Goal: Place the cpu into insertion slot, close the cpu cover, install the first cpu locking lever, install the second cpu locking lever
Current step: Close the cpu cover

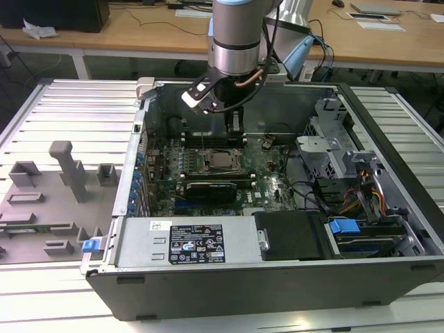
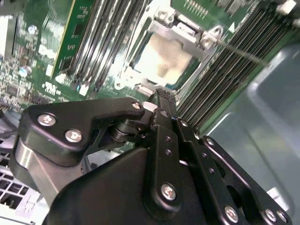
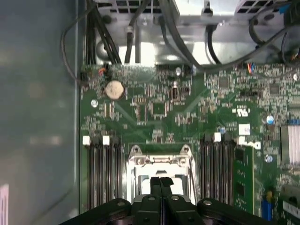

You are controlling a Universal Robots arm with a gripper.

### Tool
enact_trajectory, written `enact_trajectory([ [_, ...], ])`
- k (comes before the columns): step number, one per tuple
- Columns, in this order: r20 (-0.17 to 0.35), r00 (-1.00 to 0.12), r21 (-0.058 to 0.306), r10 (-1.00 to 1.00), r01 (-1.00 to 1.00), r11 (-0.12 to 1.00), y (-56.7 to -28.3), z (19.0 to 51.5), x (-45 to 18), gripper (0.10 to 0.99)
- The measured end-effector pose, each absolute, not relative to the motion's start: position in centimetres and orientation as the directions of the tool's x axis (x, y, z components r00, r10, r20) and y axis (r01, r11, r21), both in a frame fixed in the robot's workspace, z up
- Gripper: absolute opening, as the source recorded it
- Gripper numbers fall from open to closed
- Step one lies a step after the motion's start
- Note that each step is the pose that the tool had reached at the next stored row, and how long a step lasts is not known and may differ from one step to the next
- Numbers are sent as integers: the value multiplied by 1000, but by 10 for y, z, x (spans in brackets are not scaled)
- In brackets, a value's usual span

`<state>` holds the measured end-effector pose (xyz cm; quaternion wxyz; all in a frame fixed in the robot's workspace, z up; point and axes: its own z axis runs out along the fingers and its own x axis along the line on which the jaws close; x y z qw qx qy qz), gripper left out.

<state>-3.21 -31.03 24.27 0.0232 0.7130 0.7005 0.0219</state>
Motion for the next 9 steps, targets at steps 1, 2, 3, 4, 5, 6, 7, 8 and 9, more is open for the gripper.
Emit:
enact_trajectory([
  [1, -1, 18, 64, 1000, 998, -18, -310, 242, -34, 106],
  [2, -1, 18, 64, 1000, 998, -18, -310, 240, -37, 106],
  [3, -1, 18, 64, 1000, 998, -18, -310, 239, -39, 106],
  [4, -1, 18, 64, 1000, 998, -18, -310, 238, -42, 106],
  [5, -1, 18, 64, 1000, 998, -18, -310, 236, -45, 106],
  [6, -1, 18, 61, 1000, 998, -18, -310, 233, -47, 106],
  [7, -2, 18, 58, 1000, 998, -17, -311, 232, -47, 106],
  [8, -3, 18, 55, 1000, 998, -18, -312, 231, -47, 106],
  [9, -4, 18, 54, 1000, 998, -18, -313, 231, -47, 106],
])
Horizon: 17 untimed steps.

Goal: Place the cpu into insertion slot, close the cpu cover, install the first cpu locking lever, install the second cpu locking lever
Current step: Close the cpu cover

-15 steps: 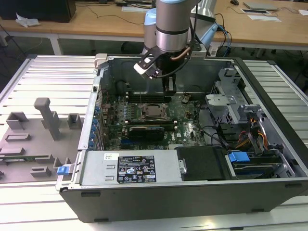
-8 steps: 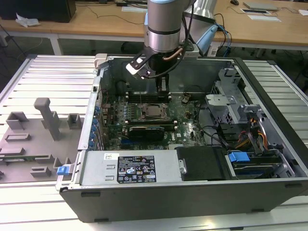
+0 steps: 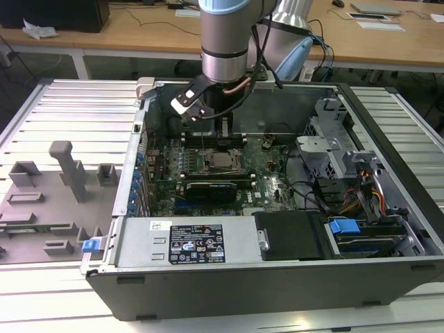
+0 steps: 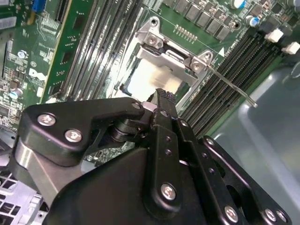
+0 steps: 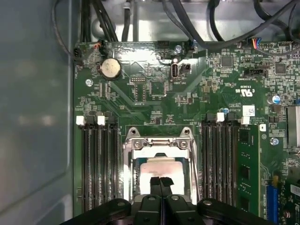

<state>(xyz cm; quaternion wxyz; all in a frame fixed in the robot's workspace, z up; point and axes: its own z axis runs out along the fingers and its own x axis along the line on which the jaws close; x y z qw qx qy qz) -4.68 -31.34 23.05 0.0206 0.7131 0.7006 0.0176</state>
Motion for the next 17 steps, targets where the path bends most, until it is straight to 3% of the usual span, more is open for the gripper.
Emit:
enact_trajectory([
  [7, -6, 17, 49, 1000, 999, -16, -318, 229, -47, 106],
  [17, -9, -254, 49, 967, 966, 255, -318, 229, -47, 106],
])
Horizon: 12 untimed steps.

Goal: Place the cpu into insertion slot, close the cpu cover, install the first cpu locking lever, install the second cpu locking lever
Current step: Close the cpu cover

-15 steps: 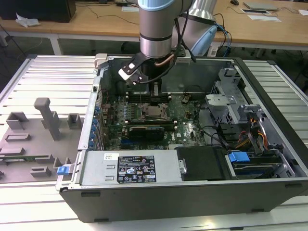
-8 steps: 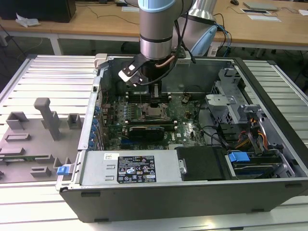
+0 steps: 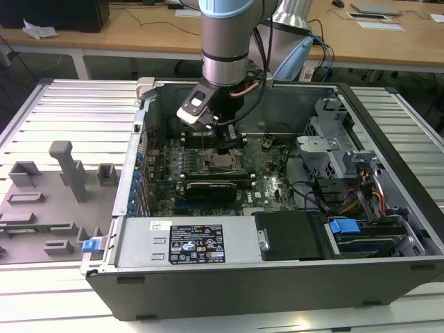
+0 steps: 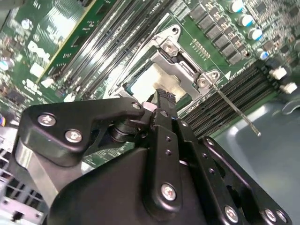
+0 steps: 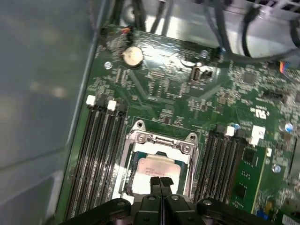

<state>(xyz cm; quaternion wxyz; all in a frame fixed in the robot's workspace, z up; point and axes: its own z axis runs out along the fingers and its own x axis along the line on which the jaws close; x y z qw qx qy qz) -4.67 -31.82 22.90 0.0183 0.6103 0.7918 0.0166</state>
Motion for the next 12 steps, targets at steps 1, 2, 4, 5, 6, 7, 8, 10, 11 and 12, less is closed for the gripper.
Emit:
enact_trajectory([
  [1, -9, -287, 49, 958, 957, 288, -318, 229, -47, 106],
  [2, -9, -324, 49, 946, 945, 324, -318, 229, -47, 106],
  [4, -9, -396, 49, 918, 917, 396, -318, 229, -47, 106],
  [5, -9, -416, 49, 909, 908, 416, -318, 229, -47, 106],
  [6, -9, -454, 49, 891, 890, 454, -318, 229, -47, 106],
  [7, -9, -467, 49, 884, 883, 467, -318, 229, -47, 106],
  [8, -9, -484, 49, 875, 874, 483, -318, 229, -47, 106],
  [10, -9, -531, 49, 847, 846, 531, -318, 229, -47, 106],
  [11, -9, -545, 49, 839, 837, 544, -318, 229, -47, 106],
  [12, -9, -563, 49, 826, 825, 563, -318, 229, -47, 106],
])
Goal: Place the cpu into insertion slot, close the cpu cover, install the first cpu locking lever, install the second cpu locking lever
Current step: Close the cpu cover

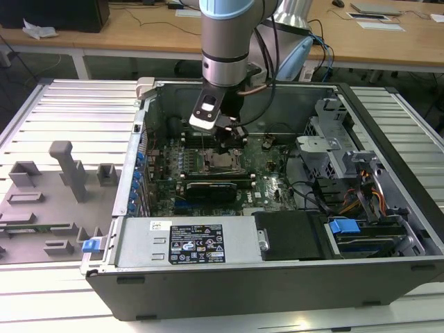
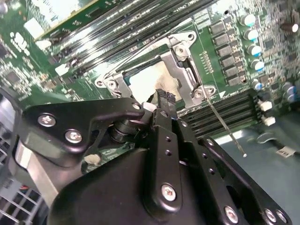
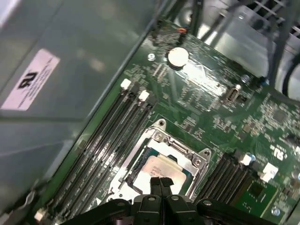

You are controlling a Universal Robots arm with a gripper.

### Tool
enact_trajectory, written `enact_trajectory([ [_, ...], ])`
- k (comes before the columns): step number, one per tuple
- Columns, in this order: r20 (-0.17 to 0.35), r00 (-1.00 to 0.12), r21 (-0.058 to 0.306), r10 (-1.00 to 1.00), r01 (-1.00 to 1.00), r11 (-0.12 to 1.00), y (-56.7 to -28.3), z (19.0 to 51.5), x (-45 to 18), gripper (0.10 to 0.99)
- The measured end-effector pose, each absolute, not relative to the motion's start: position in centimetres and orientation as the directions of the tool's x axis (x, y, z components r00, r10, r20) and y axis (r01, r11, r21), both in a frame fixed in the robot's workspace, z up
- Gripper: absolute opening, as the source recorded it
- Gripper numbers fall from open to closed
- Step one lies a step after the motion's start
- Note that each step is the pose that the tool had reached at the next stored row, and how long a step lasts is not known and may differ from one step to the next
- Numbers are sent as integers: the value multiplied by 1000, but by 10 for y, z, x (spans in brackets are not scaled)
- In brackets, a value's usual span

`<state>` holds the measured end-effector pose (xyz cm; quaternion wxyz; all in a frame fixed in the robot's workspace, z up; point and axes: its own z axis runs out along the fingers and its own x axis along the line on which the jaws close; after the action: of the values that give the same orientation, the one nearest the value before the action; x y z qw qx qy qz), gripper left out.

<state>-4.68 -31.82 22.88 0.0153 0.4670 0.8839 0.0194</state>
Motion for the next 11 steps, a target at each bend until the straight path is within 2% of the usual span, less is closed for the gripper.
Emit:
enact_trajectory([
  [11, -10, -761, 47, 648, 647, 761, -318, 229, -47, 106],
])
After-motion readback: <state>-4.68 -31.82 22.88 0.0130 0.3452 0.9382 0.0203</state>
